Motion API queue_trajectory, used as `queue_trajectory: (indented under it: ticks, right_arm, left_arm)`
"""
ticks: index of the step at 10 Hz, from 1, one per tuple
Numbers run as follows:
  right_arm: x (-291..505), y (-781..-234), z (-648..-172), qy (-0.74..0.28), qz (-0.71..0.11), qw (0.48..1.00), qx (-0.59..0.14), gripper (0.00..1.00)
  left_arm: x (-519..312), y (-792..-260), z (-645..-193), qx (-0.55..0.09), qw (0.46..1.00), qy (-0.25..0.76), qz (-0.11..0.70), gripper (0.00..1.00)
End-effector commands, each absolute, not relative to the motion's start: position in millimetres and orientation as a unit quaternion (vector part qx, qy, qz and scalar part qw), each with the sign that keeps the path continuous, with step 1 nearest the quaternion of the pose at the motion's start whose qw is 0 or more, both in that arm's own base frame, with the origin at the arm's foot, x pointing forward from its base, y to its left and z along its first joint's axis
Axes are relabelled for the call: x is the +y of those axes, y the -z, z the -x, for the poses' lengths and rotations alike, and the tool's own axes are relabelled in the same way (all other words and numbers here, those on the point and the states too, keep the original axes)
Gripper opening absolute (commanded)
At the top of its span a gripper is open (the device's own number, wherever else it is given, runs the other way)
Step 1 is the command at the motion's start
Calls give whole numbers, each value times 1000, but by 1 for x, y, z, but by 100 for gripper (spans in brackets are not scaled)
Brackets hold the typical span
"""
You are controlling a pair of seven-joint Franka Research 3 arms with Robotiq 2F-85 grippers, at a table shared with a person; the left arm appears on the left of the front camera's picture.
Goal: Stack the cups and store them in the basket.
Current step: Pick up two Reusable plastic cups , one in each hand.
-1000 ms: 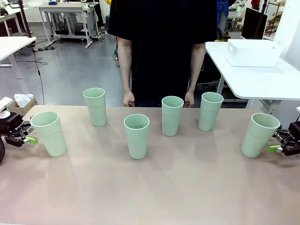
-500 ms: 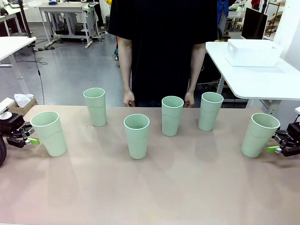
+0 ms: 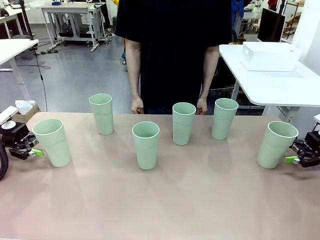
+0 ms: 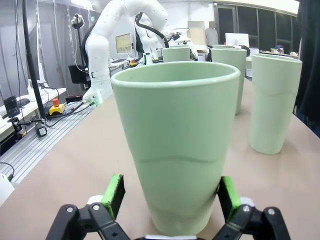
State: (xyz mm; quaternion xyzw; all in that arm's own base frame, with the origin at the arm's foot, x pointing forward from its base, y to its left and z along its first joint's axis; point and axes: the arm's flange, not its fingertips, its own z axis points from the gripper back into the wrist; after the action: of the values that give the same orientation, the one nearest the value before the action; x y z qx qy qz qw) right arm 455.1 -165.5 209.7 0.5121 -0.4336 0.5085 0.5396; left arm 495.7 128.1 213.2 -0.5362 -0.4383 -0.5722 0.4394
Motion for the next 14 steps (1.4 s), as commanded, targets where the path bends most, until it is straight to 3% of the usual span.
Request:
queue_trajectory:
  ticks: [1, 14]
  right_arm:
    - [-159, -209, -454, -512, -520, 528, -434, 100]
    - [-135, -201, -455, -461, -537, 552, -441, 100]
  left_arm:
    - [125, -207, -484, -442, 421, 584, 535, 100]
    - [93, -199, -474, -438, 397, 588, 552, 100]
